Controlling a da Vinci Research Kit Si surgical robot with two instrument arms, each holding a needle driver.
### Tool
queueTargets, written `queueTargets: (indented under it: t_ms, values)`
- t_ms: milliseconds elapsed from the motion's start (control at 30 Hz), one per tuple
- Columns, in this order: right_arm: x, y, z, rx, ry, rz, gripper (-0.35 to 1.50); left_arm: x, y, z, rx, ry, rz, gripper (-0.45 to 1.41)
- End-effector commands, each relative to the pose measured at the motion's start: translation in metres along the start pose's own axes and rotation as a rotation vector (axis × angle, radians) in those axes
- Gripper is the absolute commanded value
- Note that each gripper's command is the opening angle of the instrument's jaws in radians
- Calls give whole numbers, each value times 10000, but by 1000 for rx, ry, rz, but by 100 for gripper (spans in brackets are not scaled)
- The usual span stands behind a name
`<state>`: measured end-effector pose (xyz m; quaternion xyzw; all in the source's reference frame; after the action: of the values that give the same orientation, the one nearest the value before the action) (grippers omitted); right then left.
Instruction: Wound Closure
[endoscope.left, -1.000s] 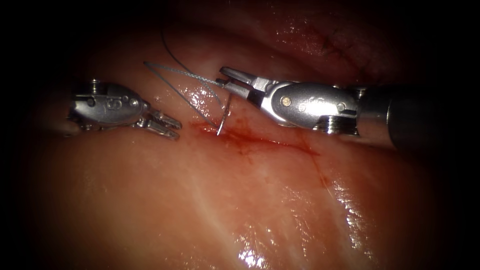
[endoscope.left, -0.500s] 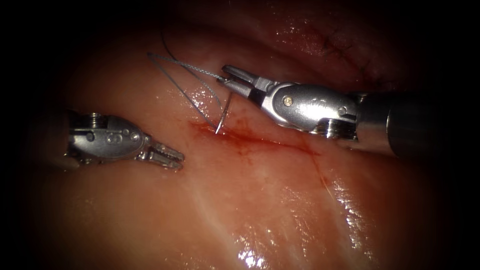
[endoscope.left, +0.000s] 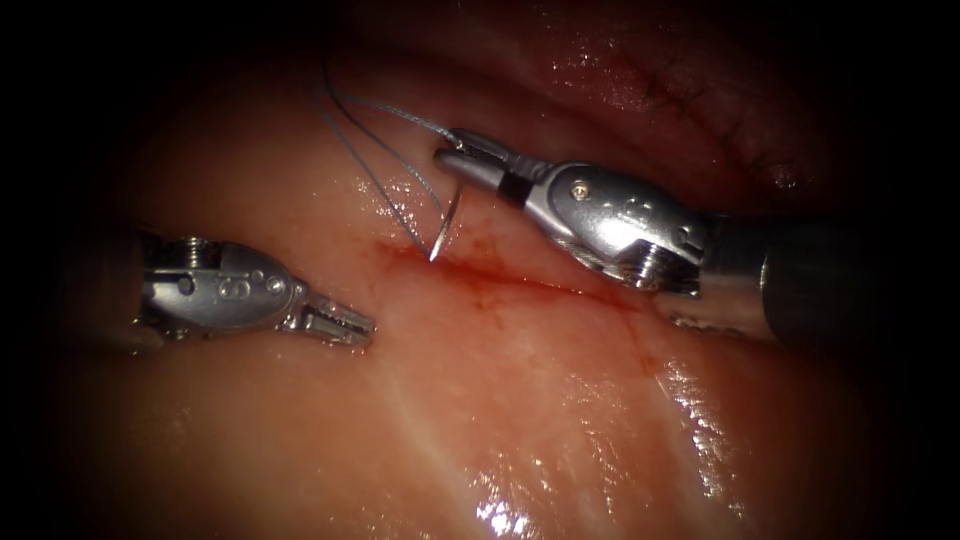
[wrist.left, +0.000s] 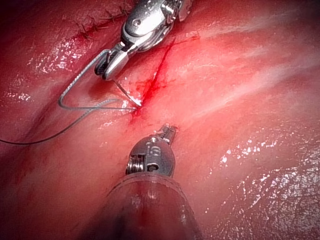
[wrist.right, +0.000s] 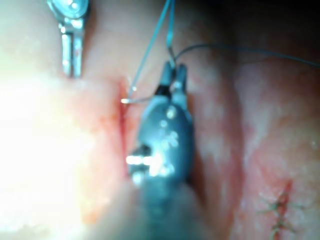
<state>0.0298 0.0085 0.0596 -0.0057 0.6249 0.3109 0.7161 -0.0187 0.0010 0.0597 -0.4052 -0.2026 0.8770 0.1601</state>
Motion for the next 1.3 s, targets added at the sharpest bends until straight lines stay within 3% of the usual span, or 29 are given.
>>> queueTargets:
  t_ms: [33, 800, 1300]
  values:
    - [-6, -4, 7, 4, -1, 4, -35, -5, 3, 9, -4, 0, -2, -28]
    - [-18, 13, 20, 179, 37, 103, -35, -9, 5, 16, -6, 3, 14, -28]
    - [-22, 14, 18, 174, -26, 303, -35, -10, 4, 16, -9, 4, 21, -28]
